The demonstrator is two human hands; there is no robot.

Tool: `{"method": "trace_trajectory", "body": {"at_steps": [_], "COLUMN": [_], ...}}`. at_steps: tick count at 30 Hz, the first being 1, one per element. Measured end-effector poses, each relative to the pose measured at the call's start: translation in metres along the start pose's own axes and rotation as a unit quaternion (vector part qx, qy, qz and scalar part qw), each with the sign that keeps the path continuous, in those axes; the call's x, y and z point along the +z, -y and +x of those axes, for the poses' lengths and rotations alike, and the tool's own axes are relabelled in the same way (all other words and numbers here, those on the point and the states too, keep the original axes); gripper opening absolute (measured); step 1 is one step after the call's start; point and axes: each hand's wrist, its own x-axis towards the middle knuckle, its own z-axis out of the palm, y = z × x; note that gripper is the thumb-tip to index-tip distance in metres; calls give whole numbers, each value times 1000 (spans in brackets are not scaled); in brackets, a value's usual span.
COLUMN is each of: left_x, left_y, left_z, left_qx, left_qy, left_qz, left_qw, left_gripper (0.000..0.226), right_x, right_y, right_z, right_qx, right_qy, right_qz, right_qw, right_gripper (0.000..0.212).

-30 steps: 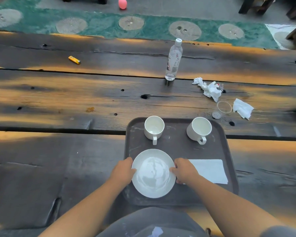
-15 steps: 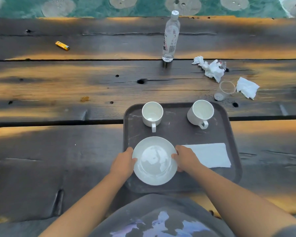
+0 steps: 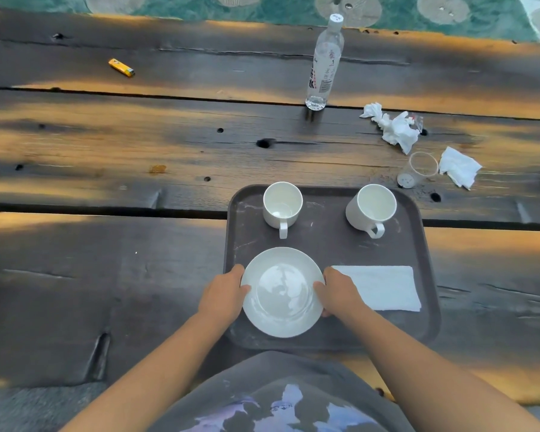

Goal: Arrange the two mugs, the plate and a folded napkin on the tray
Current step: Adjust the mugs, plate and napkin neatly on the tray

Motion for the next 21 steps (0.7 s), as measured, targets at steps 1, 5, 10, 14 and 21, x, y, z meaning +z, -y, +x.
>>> {"method": "trace_trajectory", "body": {"at_steps": [1, 5, 10, 14, 21], "left_x": [0, 4, 8, 9, 9], "left_y": [0, 3, 5, 6, 7], "left_z": [0, 2, 4, 4, 3], "left_qx": [1, -5, -8, -10, -8], "left_qy": [0, -8, -16, -21, -23], "left_qz": [1, 6, -2, -5, -9], "left_qw": [1000, 1000, 1000, 1000, 1000], "left_gripper": [10, 12, 14, 14, 17], "right_x": [0, 0, -2, -3, -1], "right_y": [1, 1, -1, 0, 1], "right_z": [0, -2, 0, -1, -4], "right_qx": [1, 2, -1, -6, -28], "right_qy": [0, 0, 3, 0, -5], "right_qz": [0, 7, 0, -19, -63], "right_qw": [1000, 1000, 1000, 1000, 998], "right_gripper": [18, 16, 17, 17, 14]}}
